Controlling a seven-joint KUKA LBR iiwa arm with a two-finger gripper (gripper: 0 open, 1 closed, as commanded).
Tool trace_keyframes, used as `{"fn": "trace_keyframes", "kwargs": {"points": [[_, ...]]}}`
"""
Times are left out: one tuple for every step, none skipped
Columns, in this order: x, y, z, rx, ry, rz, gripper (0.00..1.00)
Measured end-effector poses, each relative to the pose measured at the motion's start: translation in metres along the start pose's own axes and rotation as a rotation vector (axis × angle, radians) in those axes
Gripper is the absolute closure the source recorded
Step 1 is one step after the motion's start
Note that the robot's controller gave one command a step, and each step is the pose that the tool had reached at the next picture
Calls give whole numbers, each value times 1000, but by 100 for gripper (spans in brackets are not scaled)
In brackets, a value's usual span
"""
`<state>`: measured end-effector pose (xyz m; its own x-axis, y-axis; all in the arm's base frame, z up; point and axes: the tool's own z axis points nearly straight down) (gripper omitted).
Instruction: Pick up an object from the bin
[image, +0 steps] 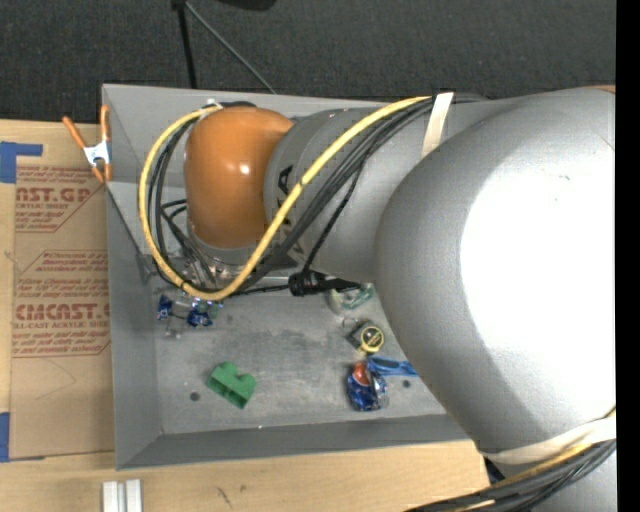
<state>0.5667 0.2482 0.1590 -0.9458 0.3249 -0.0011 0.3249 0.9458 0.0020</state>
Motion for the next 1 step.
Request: {"fn": "trace_keyframes", "kwargs": {"points": [[0,1,-14,-1,0,-1,100]]}}
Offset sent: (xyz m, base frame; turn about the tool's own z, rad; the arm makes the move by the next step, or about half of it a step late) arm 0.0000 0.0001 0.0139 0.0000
